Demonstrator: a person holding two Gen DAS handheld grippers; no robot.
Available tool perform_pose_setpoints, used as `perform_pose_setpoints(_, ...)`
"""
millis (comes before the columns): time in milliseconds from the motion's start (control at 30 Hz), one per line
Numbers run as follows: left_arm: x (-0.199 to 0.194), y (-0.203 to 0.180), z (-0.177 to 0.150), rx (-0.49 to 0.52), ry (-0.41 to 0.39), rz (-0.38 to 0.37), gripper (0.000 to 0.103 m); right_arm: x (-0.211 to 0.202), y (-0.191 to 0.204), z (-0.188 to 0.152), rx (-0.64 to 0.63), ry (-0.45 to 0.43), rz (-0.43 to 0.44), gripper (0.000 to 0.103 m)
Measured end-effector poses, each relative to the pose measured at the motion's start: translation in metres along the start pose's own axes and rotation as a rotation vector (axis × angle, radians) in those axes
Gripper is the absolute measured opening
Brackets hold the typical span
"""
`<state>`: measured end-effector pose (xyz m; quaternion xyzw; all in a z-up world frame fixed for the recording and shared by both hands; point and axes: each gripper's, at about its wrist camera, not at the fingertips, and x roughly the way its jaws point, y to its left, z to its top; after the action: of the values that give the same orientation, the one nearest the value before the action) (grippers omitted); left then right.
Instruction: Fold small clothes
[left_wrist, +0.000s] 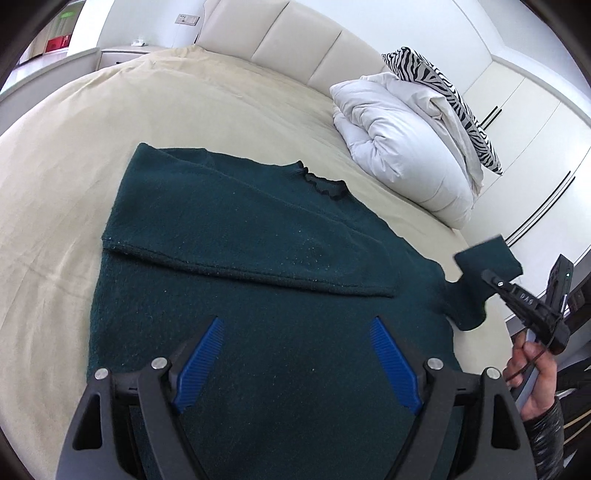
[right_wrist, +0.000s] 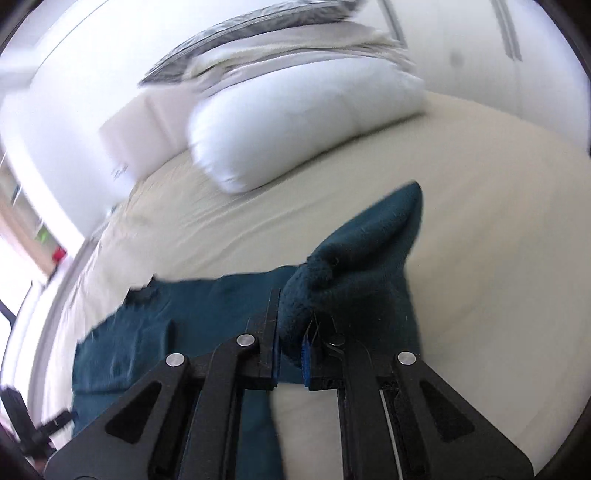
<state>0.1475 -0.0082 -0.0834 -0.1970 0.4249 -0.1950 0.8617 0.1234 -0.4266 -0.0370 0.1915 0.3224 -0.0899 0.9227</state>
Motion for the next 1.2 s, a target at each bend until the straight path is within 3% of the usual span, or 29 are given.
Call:
perform_pose_setpoints(100,0.006,0.002,0.006,-0.034,0.014,-0.037,0.084,0.028,0.098,-0.025,-0.244,0.065,0.059,0.007)
perform_pose_setpoints(200,0.018,0.002,0.011,-0.070,0.042,-0.082,0.084,0.065,0.165,-0.070,-0.421,0.147,0.081,0.007)
perform_pose_setpoints(333,0.042,-0.008,0.014,-0.108,0.090,-0.135,0.084,0.094,0.195,-0.131,-0.485,0.275,0.087,0.017)
perform_pose_setpoints(367,0.051,-0.013,0.015,-0.111,0.105,-0.150,0.084,0.095,0.194,-0.141,-0.483,0.286,0.096,0.020)
perform_pose_setpoints(400,0.059,-0.018,0.015,-0.110,0.121,-0.156,0.084,0.088,0.190,-0.153,-0.479,0.276,0.115,0.035)
perform_pose_setpoints(433,0.067,-0.024,0.016,-0.106,0.137,-0.157,0.084,0.083,0.186,-0.154,-0.470,0.264,0.150,0.059)
perform_pose_setpoints(500,0.083,-0.038,0.016,-0.090,0.164,-0.167,0.084,0.068,0.179,-0.161,-0.436,0.252,0.204,0.071)
perform_pose_setpoints(567,0.100,-0.052,0.015,-0.055,0.194,-0.141,0.080,0.056,0.170,-0.163,-0.414,0.241,0.239,0.071)
perform_pose_setpoints(667,0.118,-0.066,0.013,-0.028,0.240,-0.109,0.056,0.042,0.148,-0.168,-0.333,0.262,0.267,0.071)
perform_pose_setpoints(733,0.123,-0.073,0.012,-0.005,0.251,-0.082,0.030,0.037,0.128,-0.164,-0.258,0.267,0.289,0.071)
perform_pose_setpoints(800,0.127,-0.077,0.011,0.009,0.264,-0.063,0.019,0.022,0.111,-0.166,-0.189,0.255,0.300,0.071)
perform_pose_setpoints(967,0.116,-0.087,0.012,0.065,0.248,-0.050,0.010,0.009,0.074,-0.153,-0.053,0.218,0.312,0.071)
perform_pose_setpoints(1200,0.059,-0.099,0.053,0.228,0.034,0.000,0.009,0.000,0.033,-0.120,0.069,0.134,0.286,0.071)
